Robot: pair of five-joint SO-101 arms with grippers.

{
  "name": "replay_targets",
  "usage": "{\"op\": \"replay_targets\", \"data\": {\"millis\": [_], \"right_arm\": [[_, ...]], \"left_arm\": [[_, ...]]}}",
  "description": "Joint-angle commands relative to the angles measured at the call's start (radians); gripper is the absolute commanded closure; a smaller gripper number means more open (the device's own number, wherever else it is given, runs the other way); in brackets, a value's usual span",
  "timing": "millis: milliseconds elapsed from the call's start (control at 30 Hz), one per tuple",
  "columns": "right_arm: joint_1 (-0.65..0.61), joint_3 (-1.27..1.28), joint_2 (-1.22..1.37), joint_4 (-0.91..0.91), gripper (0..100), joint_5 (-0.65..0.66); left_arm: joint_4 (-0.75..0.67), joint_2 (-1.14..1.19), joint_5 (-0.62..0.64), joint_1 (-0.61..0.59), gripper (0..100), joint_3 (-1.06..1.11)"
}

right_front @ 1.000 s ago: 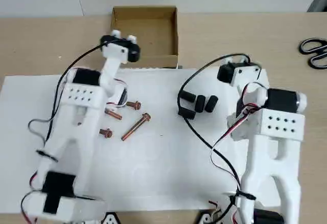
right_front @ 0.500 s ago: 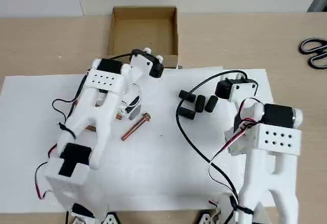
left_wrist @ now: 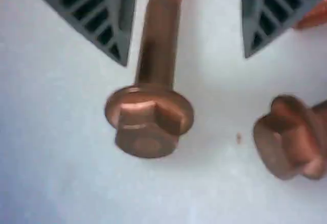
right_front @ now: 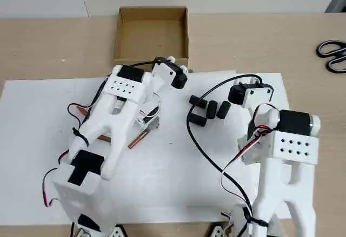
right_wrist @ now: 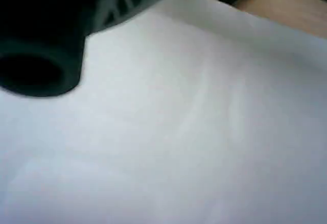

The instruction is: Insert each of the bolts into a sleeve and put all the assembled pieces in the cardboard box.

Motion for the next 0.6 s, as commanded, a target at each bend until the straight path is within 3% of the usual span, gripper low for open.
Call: {"op": "replay_targets", "data": {"millis": [0, 300, 567], "right_arm": [[0.01, -0.003, -0.021, -0.004, 99.6, -0.012], [0.007, -0.003, -0.019, -0.005, 99.6, -0.041], [0.005, -0.003, -0.019, -0.005, 99.6, -0.043]], "left_arm": [[-0.032, -0.009, -0.005, 0.002, 86, -0.031], [-0.089, -0.008, -0.005, 0.014, 86, -0.005], [-0.052, -0.018, -0.003, 0.018, 86, -0.01]]}}
